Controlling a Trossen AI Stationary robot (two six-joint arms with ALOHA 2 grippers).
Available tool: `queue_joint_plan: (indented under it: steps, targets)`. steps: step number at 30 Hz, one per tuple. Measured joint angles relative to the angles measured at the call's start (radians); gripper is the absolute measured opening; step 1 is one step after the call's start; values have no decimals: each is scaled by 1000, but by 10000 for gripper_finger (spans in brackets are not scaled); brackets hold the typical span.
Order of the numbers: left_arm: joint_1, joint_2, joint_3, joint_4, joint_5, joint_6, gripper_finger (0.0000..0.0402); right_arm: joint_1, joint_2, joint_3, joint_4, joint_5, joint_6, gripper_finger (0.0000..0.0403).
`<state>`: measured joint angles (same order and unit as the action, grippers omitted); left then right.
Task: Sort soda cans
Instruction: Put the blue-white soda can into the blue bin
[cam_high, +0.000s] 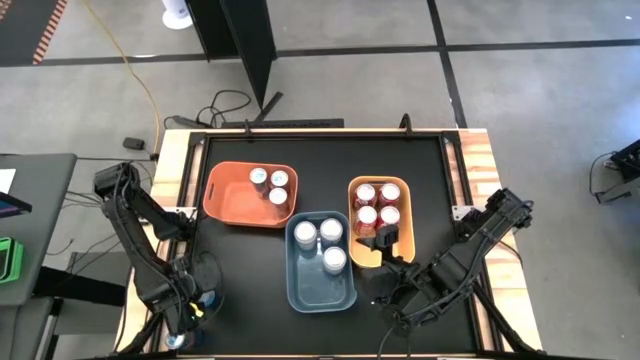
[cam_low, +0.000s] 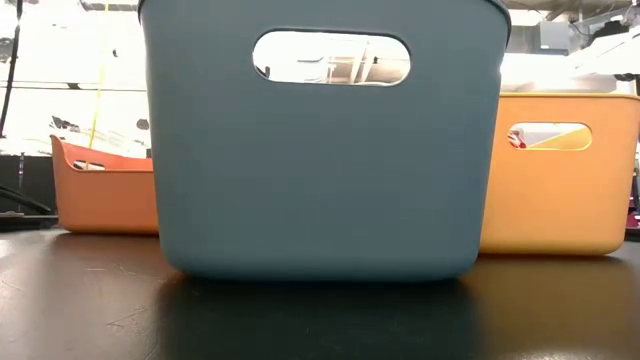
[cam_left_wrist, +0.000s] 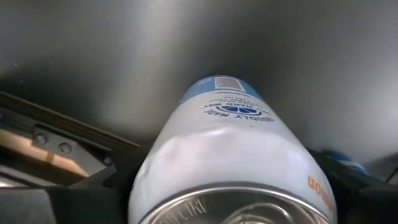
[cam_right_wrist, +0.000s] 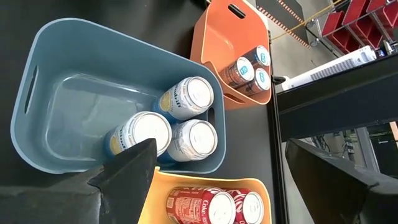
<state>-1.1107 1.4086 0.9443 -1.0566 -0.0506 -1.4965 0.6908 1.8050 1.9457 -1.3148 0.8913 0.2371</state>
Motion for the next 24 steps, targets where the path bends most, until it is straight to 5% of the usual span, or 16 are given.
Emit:
queue_joint_plan:
  steps: [11,19,24]
  targets:
    - [63,-21,35,35,-10,96,290,0,0,0,0,0,-2,372]
    - [184,-35,236,-183,-75,294,290,0,0,1,1,0,-2,372]
    - [324,-35,387,-181,-181,510,290,0,0,1,2,0,-2,372]
